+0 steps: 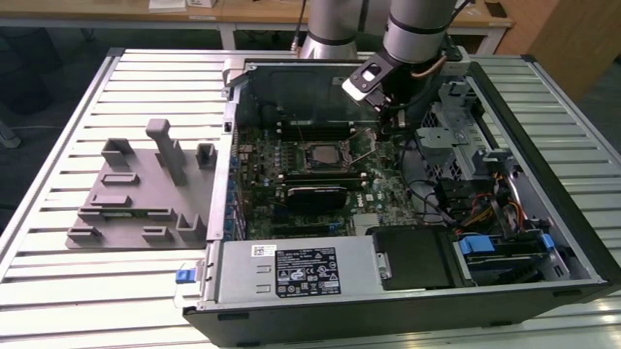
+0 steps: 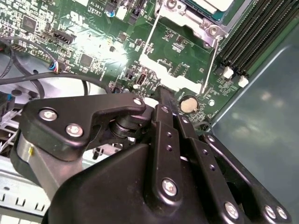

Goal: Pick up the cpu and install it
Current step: 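Close the cpu cover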

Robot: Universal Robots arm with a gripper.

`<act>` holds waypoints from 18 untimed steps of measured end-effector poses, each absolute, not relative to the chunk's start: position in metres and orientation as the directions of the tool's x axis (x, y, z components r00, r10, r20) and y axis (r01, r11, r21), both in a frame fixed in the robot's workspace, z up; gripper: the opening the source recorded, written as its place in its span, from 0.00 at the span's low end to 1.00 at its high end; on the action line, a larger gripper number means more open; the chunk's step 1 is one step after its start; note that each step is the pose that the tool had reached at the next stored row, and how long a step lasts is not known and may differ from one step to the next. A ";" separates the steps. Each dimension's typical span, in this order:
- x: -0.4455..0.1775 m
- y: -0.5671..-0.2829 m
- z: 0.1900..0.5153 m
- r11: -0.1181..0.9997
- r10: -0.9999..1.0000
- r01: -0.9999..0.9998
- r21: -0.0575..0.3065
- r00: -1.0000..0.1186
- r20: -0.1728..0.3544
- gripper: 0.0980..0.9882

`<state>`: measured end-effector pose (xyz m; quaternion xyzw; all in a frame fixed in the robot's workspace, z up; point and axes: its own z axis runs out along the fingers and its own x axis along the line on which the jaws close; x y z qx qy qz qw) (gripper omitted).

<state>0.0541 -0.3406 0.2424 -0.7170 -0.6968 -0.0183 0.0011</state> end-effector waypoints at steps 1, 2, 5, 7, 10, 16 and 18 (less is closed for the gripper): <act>0.054 -0.341 0.241 -0.029 0.999 0.999 0.023 0.028 0.028 0.01; 0.054 -0.341 0.239 -0.029 0.999 0.999 0.022 0.028 0.028 0.01; 0.055 -0.341 0.235 -0.029 0.999 0.999 0.019 0.028 0.028 0.01; 0.055 -0.341 0.235 -0.029 0.999 0.999 0.019 0.028 0.027 0.01; 0.055 -0.341 0.235 -0.029 0.999 0.999 0.019 0.028 0.028 0.01; 0.051 -0.341 0.235 -0.029 0.999 0.999 0.019 0.028 0.028 0.01; 0.046 -0.341 0.235 -0.029 0.999 0.999 0.019 0.028 0.028 0.01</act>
